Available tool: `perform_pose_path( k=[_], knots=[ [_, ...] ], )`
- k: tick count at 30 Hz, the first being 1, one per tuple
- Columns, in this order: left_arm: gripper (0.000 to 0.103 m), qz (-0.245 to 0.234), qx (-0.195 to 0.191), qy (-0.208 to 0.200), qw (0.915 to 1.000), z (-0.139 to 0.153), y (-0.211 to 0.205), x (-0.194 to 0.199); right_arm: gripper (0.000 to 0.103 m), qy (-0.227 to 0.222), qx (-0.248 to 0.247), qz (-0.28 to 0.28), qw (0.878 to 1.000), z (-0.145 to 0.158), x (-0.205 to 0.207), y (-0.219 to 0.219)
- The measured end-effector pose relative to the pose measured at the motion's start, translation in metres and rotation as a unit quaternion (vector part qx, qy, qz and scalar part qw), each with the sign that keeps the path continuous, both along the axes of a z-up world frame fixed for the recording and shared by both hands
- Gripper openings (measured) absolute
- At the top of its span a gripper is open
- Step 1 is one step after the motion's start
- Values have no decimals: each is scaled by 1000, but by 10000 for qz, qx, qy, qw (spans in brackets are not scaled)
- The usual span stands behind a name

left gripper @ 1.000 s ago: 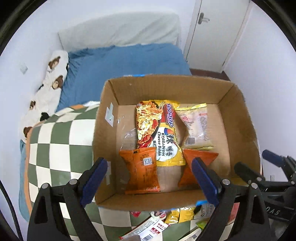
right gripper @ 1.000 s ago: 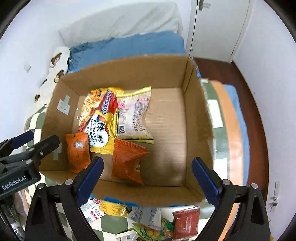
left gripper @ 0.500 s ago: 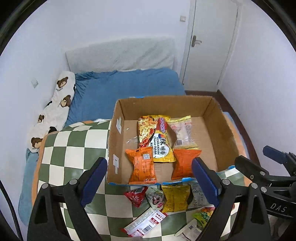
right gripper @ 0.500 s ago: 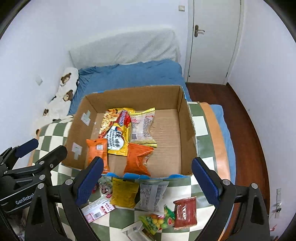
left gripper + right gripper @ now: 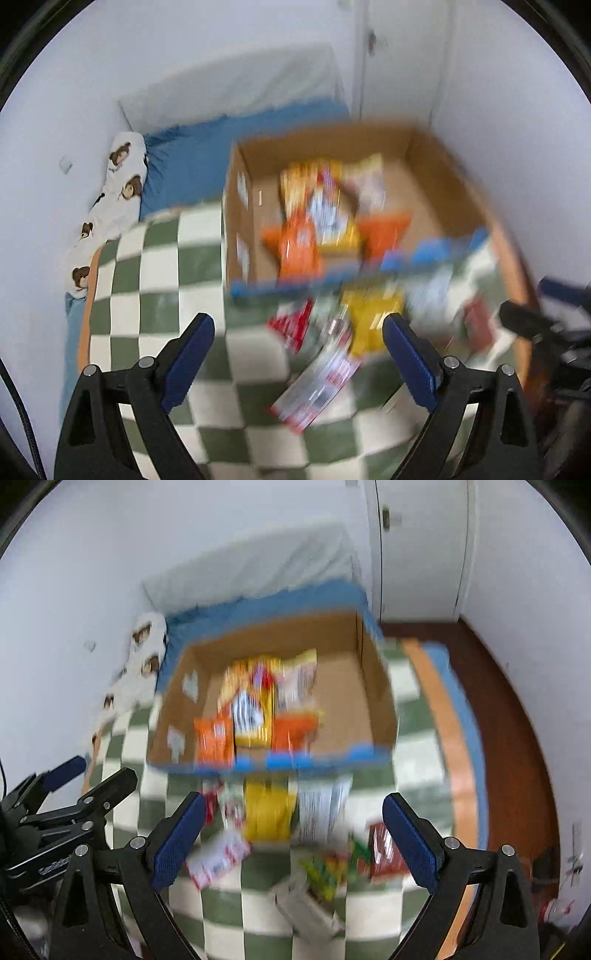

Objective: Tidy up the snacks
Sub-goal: 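Grasp the red spicy strip packet with left tool while right tool grasps white wafer bar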

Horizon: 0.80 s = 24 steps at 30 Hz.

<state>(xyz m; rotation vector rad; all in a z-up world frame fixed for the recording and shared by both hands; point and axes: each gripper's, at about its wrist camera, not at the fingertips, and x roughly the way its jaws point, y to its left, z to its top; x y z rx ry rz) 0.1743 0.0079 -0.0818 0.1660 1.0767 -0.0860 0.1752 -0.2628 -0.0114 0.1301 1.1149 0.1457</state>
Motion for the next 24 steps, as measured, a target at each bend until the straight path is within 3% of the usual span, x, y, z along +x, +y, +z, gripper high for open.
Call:
perform_pose_path(
  k=[3,9,12,14,15,16,18,19,21,24],
  knots=[
    [93,-441,480,661,9957,-55,-7,-6,98,635,47,139,9979,-47,-17,-1],
    [93,-1491,1405,1724,9635,-160,-37,-4,98,1656,1,457,9851,-141,-50,4],
    [93,-1899,1644,1927,9486,-188,-52,1,98,1929,-121,739,9784,-172,-58,13],
    [93,-2158,1781,1850,9421,-196,-60,2,98,2045,-321,989,9733,-187,-62,23],
    [89,-2195,1749,1791,9430,-196,-61,2,97,2093,-416,1104,9707,-194,-64,27],
    [76,-2118,1613,1785,9472,-194,-59,2,94,2131,-495,1209,9683,-201,-66,32],
    [56,-1789,1217,1899,9577,-189,-51,2,76,2152,-623,1238,9667,-211,-70,35],
    [56,-1501,1009,1939,9642,-187,-43,-1,66,2142,-682,1177,9673,-214,-72,34],
    [55,-985,651,2079,9710,-189,-28,-8,66,2134,-443,893,9719,-215,-75,28],
    [55,49,-3,2429,9700,-195,4,-27,65,2272,-20,328,9733,-217,-84,15]
  ],
)
